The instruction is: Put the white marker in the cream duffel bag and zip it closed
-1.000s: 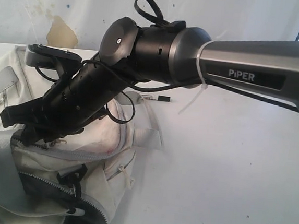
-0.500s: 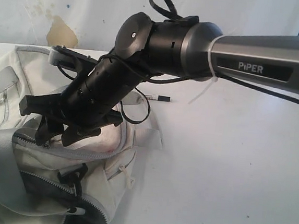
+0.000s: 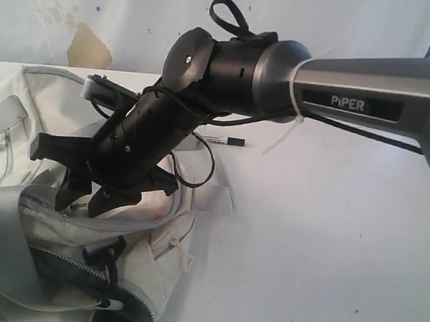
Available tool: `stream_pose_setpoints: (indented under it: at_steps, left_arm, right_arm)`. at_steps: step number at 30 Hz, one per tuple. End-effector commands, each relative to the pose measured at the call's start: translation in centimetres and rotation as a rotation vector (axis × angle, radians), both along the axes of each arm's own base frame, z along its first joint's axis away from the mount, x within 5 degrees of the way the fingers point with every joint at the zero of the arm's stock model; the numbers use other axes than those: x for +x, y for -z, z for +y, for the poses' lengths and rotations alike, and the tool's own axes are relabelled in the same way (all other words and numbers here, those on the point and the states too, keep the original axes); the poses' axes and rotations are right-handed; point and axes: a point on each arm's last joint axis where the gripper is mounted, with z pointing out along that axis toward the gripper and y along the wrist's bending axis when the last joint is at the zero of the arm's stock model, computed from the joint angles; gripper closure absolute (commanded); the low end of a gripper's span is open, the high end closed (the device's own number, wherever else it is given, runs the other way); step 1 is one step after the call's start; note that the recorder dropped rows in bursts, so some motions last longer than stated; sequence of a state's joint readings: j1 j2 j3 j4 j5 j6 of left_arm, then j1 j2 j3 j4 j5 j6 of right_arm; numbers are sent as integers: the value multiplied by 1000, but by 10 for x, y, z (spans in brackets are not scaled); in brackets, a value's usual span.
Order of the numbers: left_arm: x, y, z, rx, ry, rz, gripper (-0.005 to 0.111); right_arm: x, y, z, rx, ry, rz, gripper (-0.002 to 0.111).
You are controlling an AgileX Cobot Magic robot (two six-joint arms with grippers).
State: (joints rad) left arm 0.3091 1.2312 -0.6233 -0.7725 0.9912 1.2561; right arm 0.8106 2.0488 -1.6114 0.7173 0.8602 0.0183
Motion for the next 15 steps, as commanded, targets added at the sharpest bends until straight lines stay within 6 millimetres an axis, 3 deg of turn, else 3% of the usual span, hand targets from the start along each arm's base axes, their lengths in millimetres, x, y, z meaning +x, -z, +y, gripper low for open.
stream_pose_setpoints:
  at_steps: [1, 15]
  left_arm:
    - [1, -3, -2, -28, -20, -22, 107]
    - [1, -4, -2, -31, -23, -27, 107]
  right_arm:
    - [5, 1, 2, 23, 55, 7, 69]
    - [2, 12, 5, 17, 50, 98, 70]
